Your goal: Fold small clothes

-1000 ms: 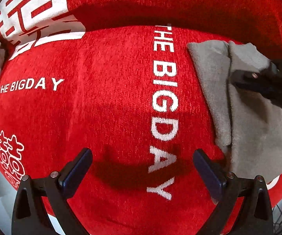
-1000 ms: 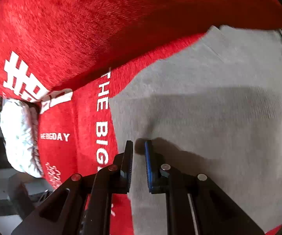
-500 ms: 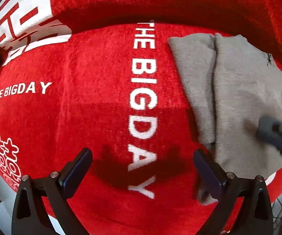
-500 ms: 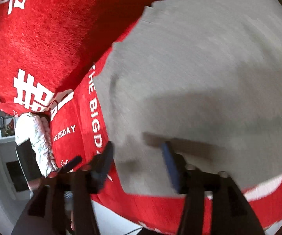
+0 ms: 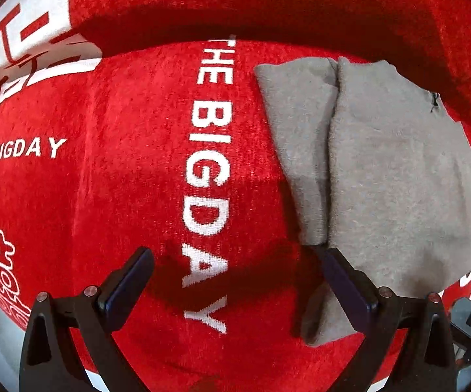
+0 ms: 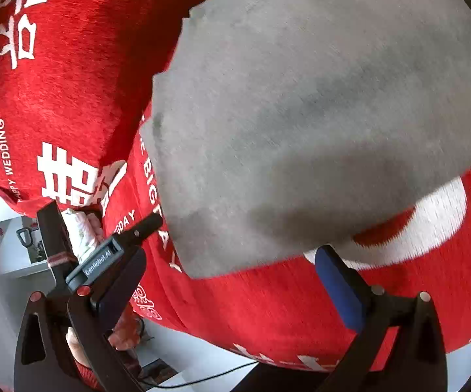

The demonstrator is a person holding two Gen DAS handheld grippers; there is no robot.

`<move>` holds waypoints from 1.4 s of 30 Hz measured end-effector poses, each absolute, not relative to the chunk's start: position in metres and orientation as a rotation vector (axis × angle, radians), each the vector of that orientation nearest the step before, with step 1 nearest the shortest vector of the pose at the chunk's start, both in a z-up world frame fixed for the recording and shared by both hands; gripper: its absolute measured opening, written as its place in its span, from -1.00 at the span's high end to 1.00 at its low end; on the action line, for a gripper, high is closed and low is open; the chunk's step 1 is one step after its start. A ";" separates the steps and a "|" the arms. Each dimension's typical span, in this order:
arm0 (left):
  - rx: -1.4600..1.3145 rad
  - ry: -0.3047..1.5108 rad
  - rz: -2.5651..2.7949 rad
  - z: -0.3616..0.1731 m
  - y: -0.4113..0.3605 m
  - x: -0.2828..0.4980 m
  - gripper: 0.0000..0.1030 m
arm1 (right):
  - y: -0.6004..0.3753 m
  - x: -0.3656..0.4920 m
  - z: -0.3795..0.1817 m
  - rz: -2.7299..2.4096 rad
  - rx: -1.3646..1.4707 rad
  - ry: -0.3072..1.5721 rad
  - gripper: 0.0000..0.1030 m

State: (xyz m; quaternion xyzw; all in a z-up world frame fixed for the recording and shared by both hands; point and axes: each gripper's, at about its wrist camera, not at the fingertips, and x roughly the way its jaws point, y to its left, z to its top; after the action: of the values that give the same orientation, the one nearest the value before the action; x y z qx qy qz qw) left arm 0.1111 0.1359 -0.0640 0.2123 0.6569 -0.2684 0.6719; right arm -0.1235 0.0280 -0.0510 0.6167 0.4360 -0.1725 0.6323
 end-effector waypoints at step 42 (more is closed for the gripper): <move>0.298 1.577 -0.681 -0.076 0.123 0.116 -1.00 | 0.025 -0.144 -0.082 -0.352 1.742 0.724 -0.99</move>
State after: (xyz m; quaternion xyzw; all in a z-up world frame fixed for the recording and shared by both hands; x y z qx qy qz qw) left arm 0.1157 0.1235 -0.0756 0.1309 0.6925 -0.2989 0.6434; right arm -0.1438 0.0255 -0.0821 0.7435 0.3089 -0.1503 0.5738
